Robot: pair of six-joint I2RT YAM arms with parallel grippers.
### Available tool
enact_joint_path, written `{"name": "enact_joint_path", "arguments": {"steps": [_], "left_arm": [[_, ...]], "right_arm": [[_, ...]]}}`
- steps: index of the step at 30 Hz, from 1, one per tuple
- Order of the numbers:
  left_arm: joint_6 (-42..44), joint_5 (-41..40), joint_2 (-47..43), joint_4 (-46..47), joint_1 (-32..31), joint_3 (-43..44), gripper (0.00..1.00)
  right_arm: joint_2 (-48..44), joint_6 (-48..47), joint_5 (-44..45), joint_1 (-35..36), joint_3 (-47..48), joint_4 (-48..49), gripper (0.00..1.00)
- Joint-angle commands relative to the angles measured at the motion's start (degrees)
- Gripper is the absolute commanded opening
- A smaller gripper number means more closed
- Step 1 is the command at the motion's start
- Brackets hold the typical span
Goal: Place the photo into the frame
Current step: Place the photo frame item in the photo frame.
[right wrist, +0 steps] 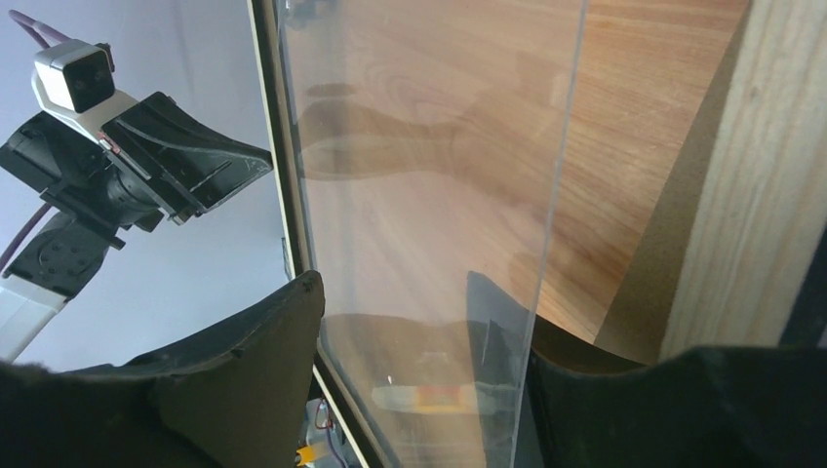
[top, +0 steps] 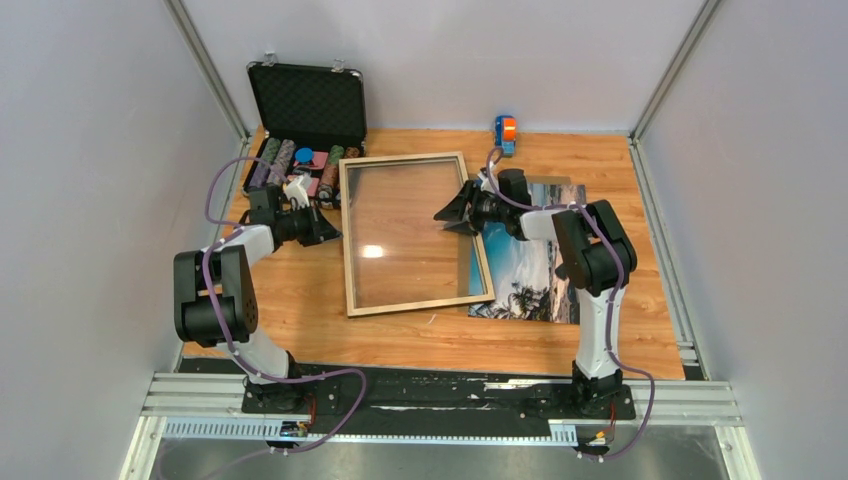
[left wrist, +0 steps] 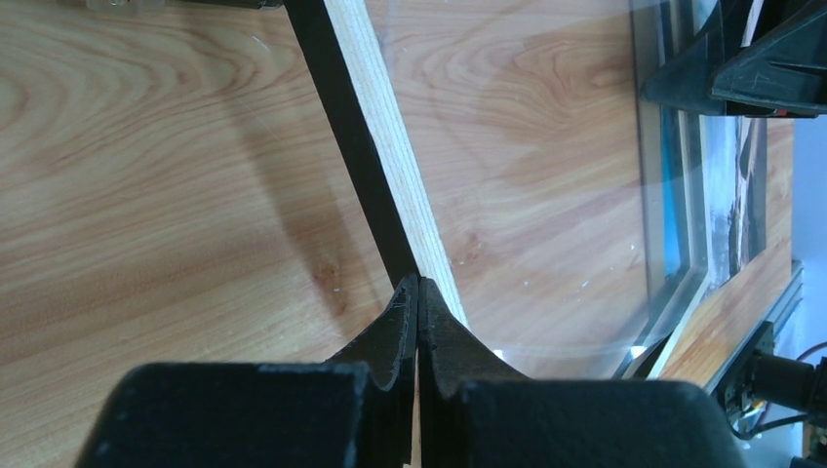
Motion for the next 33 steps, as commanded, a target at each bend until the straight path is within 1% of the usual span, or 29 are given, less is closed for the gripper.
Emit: {"name": "enact_joint_path", "arguments": {"steps": [1,6,8,10,11,12,13,16,21,25,27,30,33], "left_arm": [[1.02,-2.61,-0.50,-3.14,0.00,-0.08,0.00],[1.49,-2.95,-2.38,-3.13,-0.05,0.53,0.00],[2.19,-3.17,-3.67,-3.43,-0.06,1.13,0.04],[3.10,-3.45,-4.96,-4.05,-0.05,1.93,0.11],[3.66,-3.68,-5.72,-4.26,-0.05,2.61,0.16],[3.88,-3.82,-6.03,-4.81,-0.01,3.04,0.19],[4.22,-4.05,-6.47,-5.13,-0.08,4.01,0.23],[4.32,-4.36,-7.22,-6.28,-0.10,6.38,0.31],[3.58,-5.24,-7.75,-6.60,-1.27,9.12,0.41],[3.72,-7.78,-6.82,-7.09,-5.52,12.06,0.49],[3.85,-9.42,-5.52,-7.51,-9.94,13.72,0.52],[3.06,-11.60,-2.52,-7.63,-13.51,16.74,0.59],[2.34,-13.34,1.30,-8.05,-18.20,19.42,0.61]], "right_arm": [[-2.00,-4.50,2.56,0.68,2.15,-3.70,0.57],[-1.69,-4.83,2.65,0.70,2.21,-4.05,0.57],[-1.65,-4.99,2.65,0.71,2.29,-4.13,0.57],[-1.58,-5.18,2.73,0.70,2.46,-4.29,0.57],[-1.51,-5.25,2.74,0.70,2.55,-4.39,0.57],[-1.54,-5.25,2.78,0.70,2.52,-4.40,0.57],[-1.50,-5.22,2.82,0.77,2.48,-4.34,0.57],[-1.50,-5.41,3.07,0.79,2.37,-4.31,0.58],[-1.39,-5.84,3.31,0.84,2.54,-4.61,0.58],[-1.28,-6.08,3.52,0.88,2.56,-4.74,0.58],[-1.27,-6.28,3.62,0.90,2.69,-4.95,0.58],[-1.23,-6.54,3.70,0.88,2.86,-5.19,0.58],[-1.08,-6.66,3.79,0.88,2.92,-5.28,0.58]]}}
